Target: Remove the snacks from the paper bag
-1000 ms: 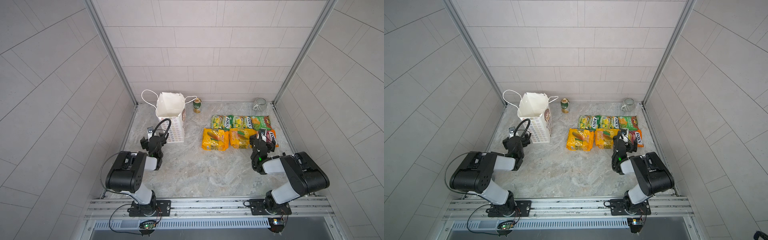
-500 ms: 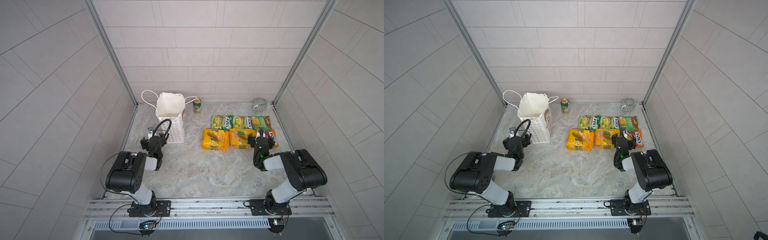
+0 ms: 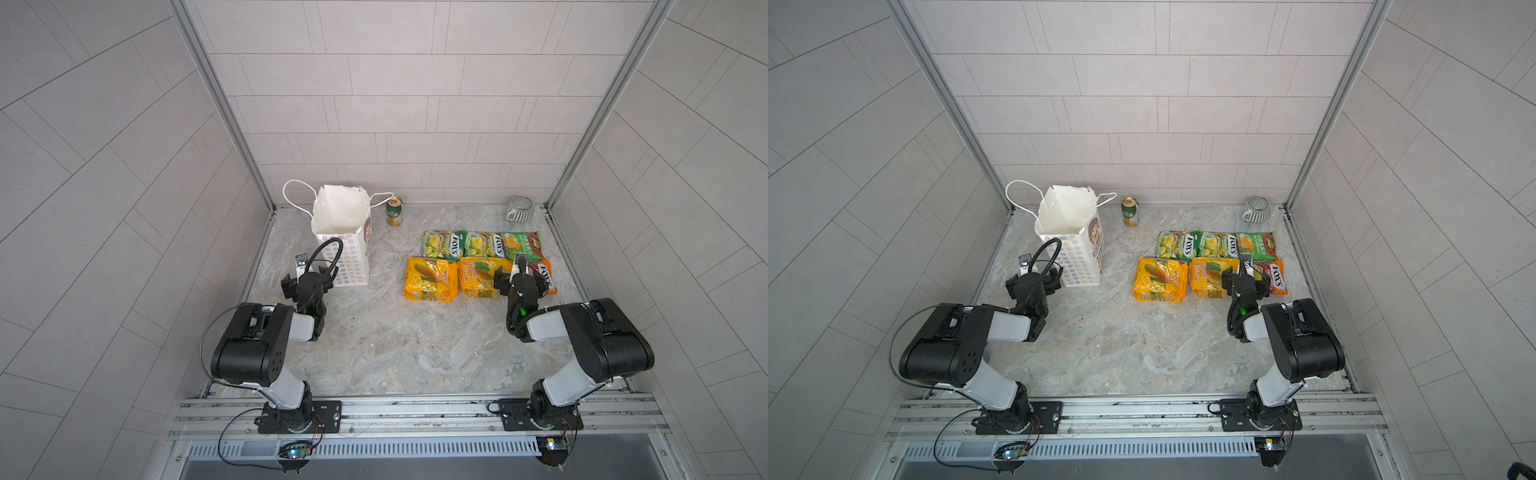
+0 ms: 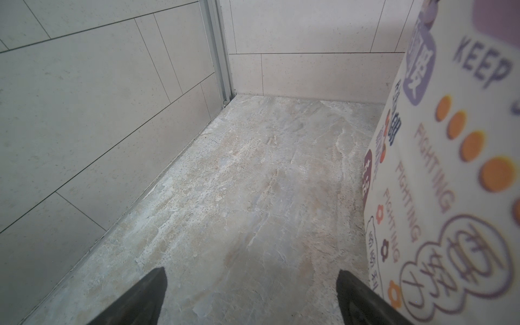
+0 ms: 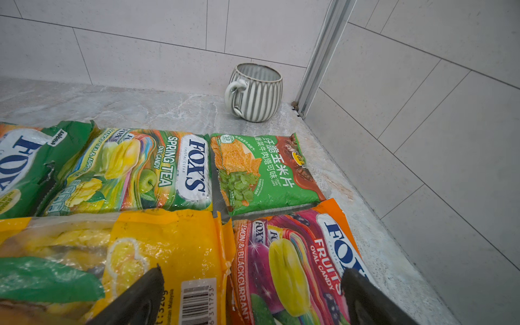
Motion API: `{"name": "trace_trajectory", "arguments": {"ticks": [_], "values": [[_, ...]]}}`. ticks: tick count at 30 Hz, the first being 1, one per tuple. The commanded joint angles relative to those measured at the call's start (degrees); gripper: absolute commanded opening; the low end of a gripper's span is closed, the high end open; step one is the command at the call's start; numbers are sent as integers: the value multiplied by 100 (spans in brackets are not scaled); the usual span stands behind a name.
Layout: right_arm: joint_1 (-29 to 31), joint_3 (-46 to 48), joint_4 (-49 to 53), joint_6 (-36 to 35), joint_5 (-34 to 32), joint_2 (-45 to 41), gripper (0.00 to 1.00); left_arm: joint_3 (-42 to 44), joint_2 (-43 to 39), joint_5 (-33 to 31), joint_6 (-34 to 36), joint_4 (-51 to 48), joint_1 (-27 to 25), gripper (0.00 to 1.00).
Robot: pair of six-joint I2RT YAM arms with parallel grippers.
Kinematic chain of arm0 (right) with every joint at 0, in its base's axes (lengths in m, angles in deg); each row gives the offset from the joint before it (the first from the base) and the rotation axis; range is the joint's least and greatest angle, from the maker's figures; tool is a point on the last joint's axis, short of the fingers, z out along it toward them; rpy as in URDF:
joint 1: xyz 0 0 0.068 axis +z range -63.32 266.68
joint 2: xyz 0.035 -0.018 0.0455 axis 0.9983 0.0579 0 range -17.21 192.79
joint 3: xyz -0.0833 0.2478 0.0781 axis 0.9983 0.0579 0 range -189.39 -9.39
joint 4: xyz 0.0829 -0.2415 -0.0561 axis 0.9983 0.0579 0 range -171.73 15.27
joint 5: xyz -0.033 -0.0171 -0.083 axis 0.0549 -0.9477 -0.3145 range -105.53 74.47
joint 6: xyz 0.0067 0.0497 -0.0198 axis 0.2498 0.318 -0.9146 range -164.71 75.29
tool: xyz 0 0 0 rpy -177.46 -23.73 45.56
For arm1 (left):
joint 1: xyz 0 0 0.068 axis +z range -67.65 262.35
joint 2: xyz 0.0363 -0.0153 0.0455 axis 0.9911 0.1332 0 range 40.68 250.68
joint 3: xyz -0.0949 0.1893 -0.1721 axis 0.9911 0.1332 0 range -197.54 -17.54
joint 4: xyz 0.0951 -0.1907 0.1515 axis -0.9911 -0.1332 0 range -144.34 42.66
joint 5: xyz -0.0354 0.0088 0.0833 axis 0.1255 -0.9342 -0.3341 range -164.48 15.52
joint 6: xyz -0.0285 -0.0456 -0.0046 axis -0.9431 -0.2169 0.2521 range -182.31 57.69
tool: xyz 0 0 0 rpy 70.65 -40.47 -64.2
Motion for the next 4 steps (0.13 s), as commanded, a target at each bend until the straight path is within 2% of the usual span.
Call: {"name": "trace_trajectory", "arguments": {"ticks": [1, 4], "values": [[-19, -47, 64, 23, 57, 6, 99, -54, 12, -5, 39, -44, -4, 100], [-12, -9, -4, -15, 46, -7, 99, -54, 12, -5, 41, -45, 2, 100]]}}
